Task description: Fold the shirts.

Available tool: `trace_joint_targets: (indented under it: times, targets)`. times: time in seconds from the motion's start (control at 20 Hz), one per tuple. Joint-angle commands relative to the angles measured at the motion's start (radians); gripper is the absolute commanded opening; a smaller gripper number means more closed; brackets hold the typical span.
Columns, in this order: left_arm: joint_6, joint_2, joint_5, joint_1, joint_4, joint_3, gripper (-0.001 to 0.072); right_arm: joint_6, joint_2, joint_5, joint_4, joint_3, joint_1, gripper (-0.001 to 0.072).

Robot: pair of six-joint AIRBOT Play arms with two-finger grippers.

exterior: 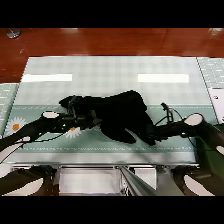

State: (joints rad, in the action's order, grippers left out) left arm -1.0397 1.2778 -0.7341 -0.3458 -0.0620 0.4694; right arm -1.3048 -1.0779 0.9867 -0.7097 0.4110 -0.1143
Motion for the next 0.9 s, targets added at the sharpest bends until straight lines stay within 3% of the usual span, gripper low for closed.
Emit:
trace_joint_targets:
  times: [0.0,0.15,0.3,0.45,0.7,0.85]
  targets:
    - [0.020,0.000,-0.015,0.001,0.011,0.001,0.0027,0.008,-0.080,-0.024,0.053,0.052,-0.087,0.0024]
    - [0.097,-0.006,-0.126,0.048,0.011,0.036,0.0027,0.003,-0.073,0.052,-0.017,0.173,-0.083,0.0031]
    - [0.115,-0.077,-0.271,0.197,0.029,0.173,0.0027,-0.082,-0.027,0.141,-0.160,0.449,0.006,0.0031]
    - [0.105,-0.201,-0.265,0.365,0.123,0.401,0.0026,-0.140,0.005,0.198,-0.195,0.826,0.168,0.0031]
    - [-0.039,-0.256,-0.254,0.573,0.108,0.907,0.0026,-0.156,0.006,0.380,-0.193,1.474,0.276,0.0031]
    - [-0.177,-0.290,-0.306,0.691,-0.108,1.168,0.0025,-0.156,0.067,0.442,-0.269,1.690,0.287,0.0031]
